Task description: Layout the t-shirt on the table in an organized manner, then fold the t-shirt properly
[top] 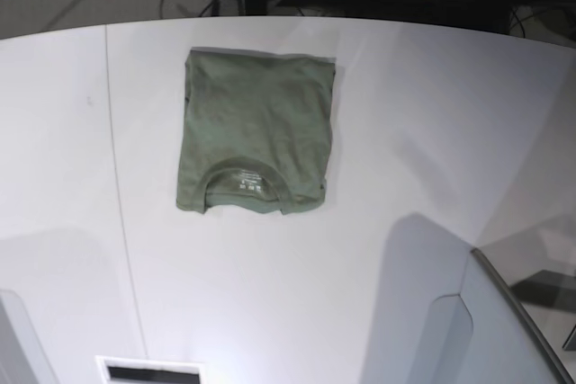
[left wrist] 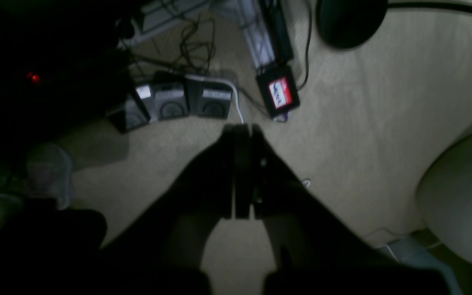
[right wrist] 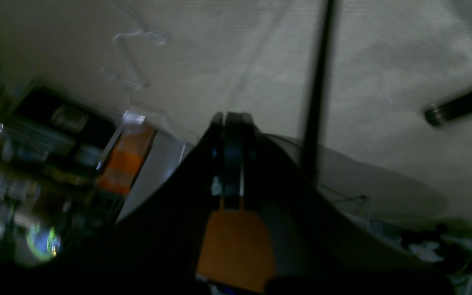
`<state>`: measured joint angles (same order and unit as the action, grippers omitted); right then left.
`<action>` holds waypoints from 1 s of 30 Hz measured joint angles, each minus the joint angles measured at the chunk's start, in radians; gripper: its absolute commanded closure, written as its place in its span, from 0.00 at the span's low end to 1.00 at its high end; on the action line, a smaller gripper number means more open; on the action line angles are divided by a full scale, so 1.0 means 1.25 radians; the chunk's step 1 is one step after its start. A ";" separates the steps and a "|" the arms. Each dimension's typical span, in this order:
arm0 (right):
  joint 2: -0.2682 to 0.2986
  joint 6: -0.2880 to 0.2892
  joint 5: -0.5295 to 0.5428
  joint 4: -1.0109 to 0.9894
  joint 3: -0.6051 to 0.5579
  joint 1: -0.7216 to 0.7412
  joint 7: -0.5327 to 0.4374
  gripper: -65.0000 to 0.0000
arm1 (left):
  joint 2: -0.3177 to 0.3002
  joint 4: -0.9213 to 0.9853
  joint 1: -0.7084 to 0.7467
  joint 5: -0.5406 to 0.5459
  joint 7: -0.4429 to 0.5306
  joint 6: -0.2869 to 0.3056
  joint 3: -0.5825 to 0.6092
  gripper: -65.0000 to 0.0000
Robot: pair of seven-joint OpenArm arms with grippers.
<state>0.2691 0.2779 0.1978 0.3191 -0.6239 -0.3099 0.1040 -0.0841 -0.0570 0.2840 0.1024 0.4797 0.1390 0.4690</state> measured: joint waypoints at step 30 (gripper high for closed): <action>-0.083 0.002 0.045 -0.142 0.159 0.099 -0.294 1.00 | -0.059 -0.040 -0.109 0.002 0.038 -0.001 0.002 1.00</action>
<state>0.1658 0.2806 0.2543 0.1421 -0.4255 -0.1856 -0.2634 -0.1574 -0.1074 0.1478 0.1047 0.5270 0.1379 0.4721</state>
